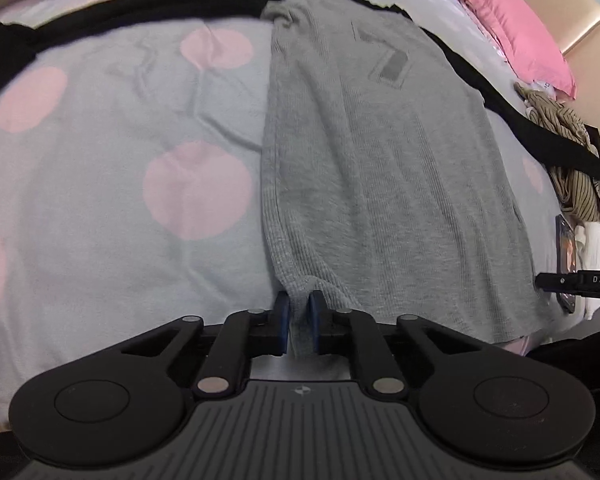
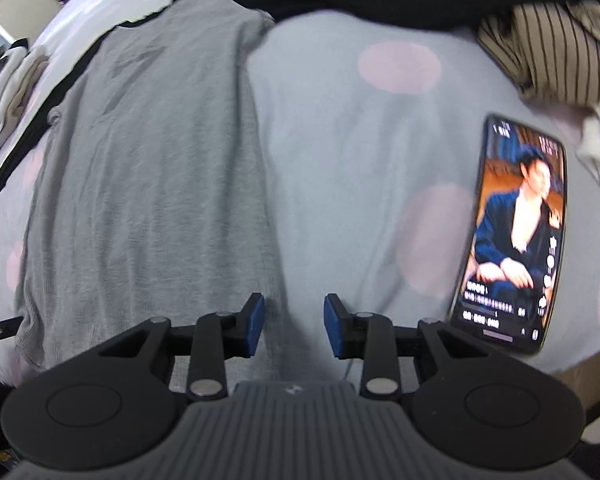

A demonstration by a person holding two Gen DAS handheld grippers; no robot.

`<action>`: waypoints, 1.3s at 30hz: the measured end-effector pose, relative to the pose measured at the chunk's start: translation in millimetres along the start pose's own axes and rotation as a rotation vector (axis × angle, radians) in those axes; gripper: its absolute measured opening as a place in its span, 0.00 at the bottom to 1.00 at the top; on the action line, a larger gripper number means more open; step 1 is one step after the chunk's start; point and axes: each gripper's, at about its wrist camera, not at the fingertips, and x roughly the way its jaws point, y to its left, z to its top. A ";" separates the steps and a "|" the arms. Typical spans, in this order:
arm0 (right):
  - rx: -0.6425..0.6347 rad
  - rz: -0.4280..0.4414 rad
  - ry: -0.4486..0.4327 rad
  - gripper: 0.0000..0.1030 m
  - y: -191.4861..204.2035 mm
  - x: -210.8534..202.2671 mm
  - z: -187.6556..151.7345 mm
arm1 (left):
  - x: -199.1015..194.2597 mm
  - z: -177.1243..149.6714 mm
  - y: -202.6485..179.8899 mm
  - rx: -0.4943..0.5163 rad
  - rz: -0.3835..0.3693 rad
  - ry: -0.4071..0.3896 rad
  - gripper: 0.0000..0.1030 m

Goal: Fold clothes

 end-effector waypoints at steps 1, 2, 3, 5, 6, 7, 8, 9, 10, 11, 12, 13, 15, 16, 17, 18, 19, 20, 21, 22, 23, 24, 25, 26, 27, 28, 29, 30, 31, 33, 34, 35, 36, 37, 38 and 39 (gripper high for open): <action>0.006 0.003 0.010 0.31 -1.3 1.0 0.0 | -2.9 -0.4 1.4 -0.006 0.009 -0.007 0.06; 0.010 0.007 0.017 0.30 -1.8 1.8 0.1 | -5.8 -0.8 2.9 -0.011 0.018 -0.014 0.06; 0.012 0.010 0.022 0.30 -1.7 2.6 -0.6 | -7.4 -1.3 7.9 -0.035 0.027 -0.011 0.06; 0.015 0.019 0.036 0.29 -1.4 4.8 -2.1 | -7.9 -2.7 15.8 -0.073 0.043 0.003 0.06; 0.017 0.026 0.046 0.26 0.1 7.1 -3.1 | -8.0 -3.4 18.8 -0.085 0.052 0.009 0.06; 0.016 0.036 0.059 0.23 1.6 9.3 -4.5 | -7.9 -3.9 18.9 -0.081 0.061 0.010 0.06; 0.013 0.045 0.069 0.18 3.5 11.4 -5.9 | -7.8 -4.3 19.0 -0.078 0.069 0.010 0.06; 0.003 0.046 0.072 0.12 6.2 12.8 -7.5 | -6.8 -3.6 18.4 -0.074 0.072 0.012 0.06; -0.013 0.041 0.069 0.08 9.2 13.0 -8.7 | -5.8 -2.9 17.9 -0.069 0.075 0.014 0.06; -0.028 0.033 0.064 0.07 11.5 12.1 -9.5 | -6.3 -2.2 17.2 -0.071 0.072 0.013 0.05; -0.039 0.027 0.060 0.06 12.8 10.2 -9.8 | -6.8 -1.5 16.5 -0.072 0.068 0.011 0.05; -0.043 0.024 0.055 0.05 13.5 7.3 -9.6 | -10.6 -0.5 17.1 -0.085 0.051 0.002 0.05; -0.023 0.033 0.040 0.05 12.0 -4.1 -6.5 | -24.1 3.4 19.4 -0.124 -0.002 -0.029 0.05; -0.016 0.040 0.026 0.05 10.5 -14.7 -3.6 | -33.8 5.7 20.1 -0.140 -0.034 -0.050 0.05; -0.009 0.046 0.012 0.05 9.1 -25.3 -0.7 | -43.2 8.4 19.2 -0.149 -0.059 -0.073 0.05; -0.002 0.053 -0.002 0.04 7.6 -35.9 2.2 | -54.3 11.6 17.5 -0.153 -0.081 -0.097 0.05; 0.003 0.058 -0.014 0.04 6.5 -47.0 5.4 | -66.2 14.3 15.3 -0.150 -0.100 -0.119 0.05; 0.001 0.060 -0.022 0.04 6.1 -59.2 9.4 | -78.0 17.0 13.0 -0.147 -0.119 -0.141 0.05; -0.001 0.061 -0.031 0.04 5.8 -71.5 13.5 | -86.9 18.6 10.6 -0.135 -0.116 -0.145 0.04; -0.008 0.061 -0.037 0.04 5.9 -83.2 17.0 | -95.8 20.1 8.1 -0.123 -0.113 -0.149 0.04; -0.031 0.055 -0.037 0.04 7.6 -92.4 18.8 | -104.7 21.7 5.7 -0.111 -0.110 -0.153 0.04; -0.065 0.037 -0.033 0.04 10.6 -99.3 19.5 | -113.6 23.3 3.2 -0.099 -0.107 -0.157 0.04; -0.098 0.018 -0.027 0.04 14.1 -104.7 19.3 | -116.4 23.3 1.7 -0.088 -0.096 -0.140 0.04; -0.133 -0.001 -0.012 0.04 18.6 -106.5 16.6 | -115.2 21.7 1.6 -0.077 -0.080 -0.117 0.04; -0.166 -0.018 0.005 0.04 22.5 -107.2 14.0 | -114.0 20.2 1.5 -0.065 -0.064 -0.094 0.04; -0.193 -0.031 0.027 0.04 25.2 -105.1 11.7 | -108.3 17.0 2.0 -0.049 -0.040 -0.064 0.04; -0.219 -0.043 0.050 0.04 27.4 -102.2 9.0 | -102.6 13.7 2.5 -0.034 -0.016 -0.034 0.04; -0.239 -0.055 0.074 0.04 28.3 -97.4 5.4 | -97.0 10.5 3.0 -0.018 0.008 -0.004 0.04; -0.257 -0.067 0.096 0.04 28.6 -91.8 1.8 | -90.3 6.1 3.6 -0.007 0.018 0.023 0.04; -0.274 -0.089 0.133 0.04 26.5 -76.9 -5.6 | -71.1 0.1 5.0 0.009 0.047 0.078 0.04; -0.279 -0.098 0.152 0.04 25.4 -69.0 -8.9 | -61.9 -3.4 6.0 0.019 0.066 0.100 0.04; -0.276 -0.101 0.174 0.04 24.2 -60.0 -10.9 | -52.7 -7.1 7.4 0.026 0.082 0.123 0.04; -0.273 -0.110 0.196 0.04 22.8 -51.4 -12.3 | -43.8 -10.1 8.7 0.032 0.100 0.148 0.04; -0.273 -0.121 0.216 0.04 21.6 -43.3 -13.4 | -35.4 -11.9 10.9 0.037 0.119 0.167 0.04; -0.279 -0.133 0.229 0.04 21.5 -37.4 -14.5 | -29.0 -13.0 11.3 0.042 0.128 0.183 0.04; -0.290 -0.145 0.237 0.04 22.8 -33.4 -16.2 | -22.7 -14.0 11.6 0.048 0.138 0.198 0.04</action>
